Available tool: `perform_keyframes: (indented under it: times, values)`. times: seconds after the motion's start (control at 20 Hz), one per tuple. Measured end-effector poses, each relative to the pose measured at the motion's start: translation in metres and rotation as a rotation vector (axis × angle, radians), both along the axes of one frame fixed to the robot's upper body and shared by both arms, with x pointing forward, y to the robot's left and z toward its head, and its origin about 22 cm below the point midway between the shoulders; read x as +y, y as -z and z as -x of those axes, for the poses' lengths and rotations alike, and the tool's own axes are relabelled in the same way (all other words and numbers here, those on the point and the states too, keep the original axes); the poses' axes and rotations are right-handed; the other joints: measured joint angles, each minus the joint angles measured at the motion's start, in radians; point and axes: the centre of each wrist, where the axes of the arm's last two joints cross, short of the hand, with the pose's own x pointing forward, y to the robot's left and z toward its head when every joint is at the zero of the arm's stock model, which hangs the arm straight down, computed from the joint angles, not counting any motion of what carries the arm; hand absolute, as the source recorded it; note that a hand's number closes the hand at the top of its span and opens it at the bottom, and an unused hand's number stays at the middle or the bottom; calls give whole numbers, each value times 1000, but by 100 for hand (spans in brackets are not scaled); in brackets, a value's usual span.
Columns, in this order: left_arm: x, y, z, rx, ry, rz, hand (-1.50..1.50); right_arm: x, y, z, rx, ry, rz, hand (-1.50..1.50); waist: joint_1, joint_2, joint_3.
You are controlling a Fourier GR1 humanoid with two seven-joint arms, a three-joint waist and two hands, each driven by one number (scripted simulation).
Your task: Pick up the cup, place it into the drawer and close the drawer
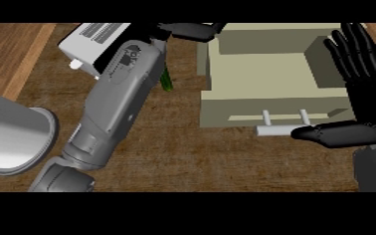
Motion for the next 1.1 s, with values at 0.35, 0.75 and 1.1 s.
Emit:
perform_keyframes:
  times: [0.35, 0.75, 1.1]
  values:
    - [-34, -14, -6, 133, -65, -109, 150, 3, -2, -5, -17, -26, -6, -150, -37, 10, 1]
    - [-40, 6, -10, 261, -62, -266, 150, 10, -5, -12, -35, -75, 0, -150, -94, 28, 2]
    - [-35, 31, -7, 320, -32, -372, -150, 22, -17, -22, -54, -136, 9, -150, -147, 41, 2]
